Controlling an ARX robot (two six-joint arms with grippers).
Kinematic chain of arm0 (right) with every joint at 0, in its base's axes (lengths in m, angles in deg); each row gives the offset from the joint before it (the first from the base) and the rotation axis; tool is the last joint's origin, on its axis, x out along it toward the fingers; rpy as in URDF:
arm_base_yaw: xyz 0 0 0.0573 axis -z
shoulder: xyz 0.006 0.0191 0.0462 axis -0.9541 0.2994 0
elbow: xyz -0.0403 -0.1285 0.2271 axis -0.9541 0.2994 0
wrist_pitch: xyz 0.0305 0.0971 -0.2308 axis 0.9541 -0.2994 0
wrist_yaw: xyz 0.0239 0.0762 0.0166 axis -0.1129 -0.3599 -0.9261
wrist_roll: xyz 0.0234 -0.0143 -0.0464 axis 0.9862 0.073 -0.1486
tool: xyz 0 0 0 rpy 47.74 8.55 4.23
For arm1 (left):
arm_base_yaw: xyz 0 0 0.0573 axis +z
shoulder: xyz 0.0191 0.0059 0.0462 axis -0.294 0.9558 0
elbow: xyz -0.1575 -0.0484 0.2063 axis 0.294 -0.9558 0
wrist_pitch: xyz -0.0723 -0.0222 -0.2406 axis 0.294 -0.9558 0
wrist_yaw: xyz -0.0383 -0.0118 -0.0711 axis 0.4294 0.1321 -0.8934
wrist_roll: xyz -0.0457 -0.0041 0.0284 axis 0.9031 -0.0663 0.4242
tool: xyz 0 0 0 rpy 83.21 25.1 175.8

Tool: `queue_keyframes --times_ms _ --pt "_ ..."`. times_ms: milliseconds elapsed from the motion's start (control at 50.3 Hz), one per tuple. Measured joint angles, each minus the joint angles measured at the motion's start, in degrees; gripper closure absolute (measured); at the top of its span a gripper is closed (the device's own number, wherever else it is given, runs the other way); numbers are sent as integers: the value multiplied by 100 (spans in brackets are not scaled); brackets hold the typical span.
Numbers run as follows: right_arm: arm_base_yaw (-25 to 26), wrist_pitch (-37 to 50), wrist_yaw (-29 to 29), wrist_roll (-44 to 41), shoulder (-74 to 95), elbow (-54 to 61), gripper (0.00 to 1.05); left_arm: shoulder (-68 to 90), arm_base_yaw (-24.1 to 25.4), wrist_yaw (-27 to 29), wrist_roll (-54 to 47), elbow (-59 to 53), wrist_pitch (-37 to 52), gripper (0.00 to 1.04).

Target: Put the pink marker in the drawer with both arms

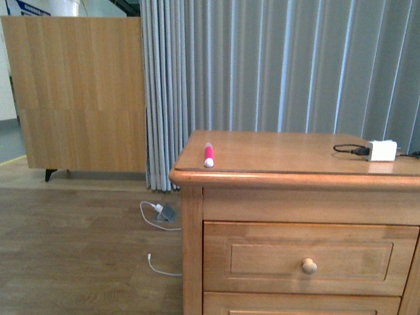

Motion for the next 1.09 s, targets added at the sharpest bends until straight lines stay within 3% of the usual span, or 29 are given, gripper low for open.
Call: queue_keyframes --times_ms 219,477,795,1093 --pt "-603 1982 92 85 3025 -743 8 0 0 -2 0 0 0 6" --pt "-1554 3652 446 57 6922 -2203 8 0 0 -2 0 0 0 6" --pt "-1919 3866 743 44 9291 -3954 8 0 0 -2 0 0 0 6" --pt "-1869 4109 1023 37 10725 -5248 8 0 0 -2 0 0 0 6"
